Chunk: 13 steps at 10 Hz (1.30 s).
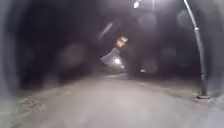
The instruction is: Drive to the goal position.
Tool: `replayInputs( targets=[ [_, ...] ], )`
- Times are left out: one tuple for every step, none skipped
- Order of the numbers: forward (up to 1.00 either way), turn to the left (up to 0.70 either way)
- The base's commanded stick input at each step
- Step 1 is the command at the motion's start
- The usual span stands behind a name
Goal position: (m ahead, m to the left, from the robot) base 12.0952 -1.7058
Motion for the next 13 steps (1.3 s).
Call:
replayInputs(
  targets=[
    [1.00,0.00],
    [1.00,0.06],
    [1.00,0.20],
    [1.00,0.33],
    [1.00,0.40],
    [1.00,0.40],
    [1.00,0.40],
    [1.00,0.40],
    [1.00,0.40],
    [1.00,0.25],
    [1.00,0.00],
    [1.00,0.00],
    [1.00,0.00]
  ],
)
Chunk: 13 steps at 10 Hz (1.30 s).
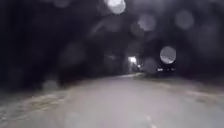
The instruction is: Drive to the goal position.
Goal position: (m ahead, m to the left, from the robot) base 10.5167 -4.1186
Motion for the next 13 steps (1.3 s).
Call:
replayInputs(
  targets=[
    [1.00,0.00],
    [1.00,0.00],
    [1.00,0.00],
    [1.00,0.00],
    [1.00,0.00],
    [1.00,-0.01],
    [1.00,-0.02],
    [1.00,-0.03],
    [1.00,-0.13],
    [1.00,-0.25],
    [1.00,-0.37],
    [1.00,-0.24],
    [1.00,-0.03]
  ],
)
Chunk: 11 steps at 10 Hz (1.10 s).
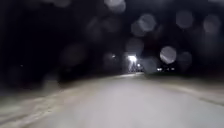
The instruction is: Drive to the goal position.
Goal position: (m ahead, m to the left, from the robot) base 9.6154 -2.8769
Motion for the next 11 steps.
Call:
replayInputs(
  targets=[
    [1.00,-0.02],
    [1.00,-0.02],
    [1.00,-0.01],
    [1.00,-0.01],
    [1.00,0.00],
    [1.00,0.00],
    [1.00,0.00],
    [1.00,0.00],
    [1.00,0.00],
    [1.00,0.00],
    [1.00,0.00]
  ],
)
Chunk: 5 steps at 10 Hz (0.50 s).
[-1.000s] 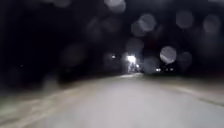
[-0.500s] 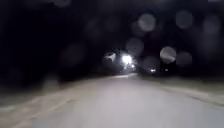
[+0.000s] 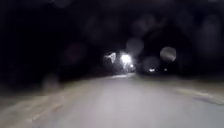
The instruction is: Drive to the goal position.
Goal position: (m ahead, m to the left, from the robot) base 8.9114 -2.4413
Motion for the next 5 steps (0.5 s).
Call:
replayInputs(
  targets=[
    [1.00,0.00],
    [1.00,0.00],
    [1.00,0.00],
    [1.00,0.00],
    [1.00,0.00]
  ],
)
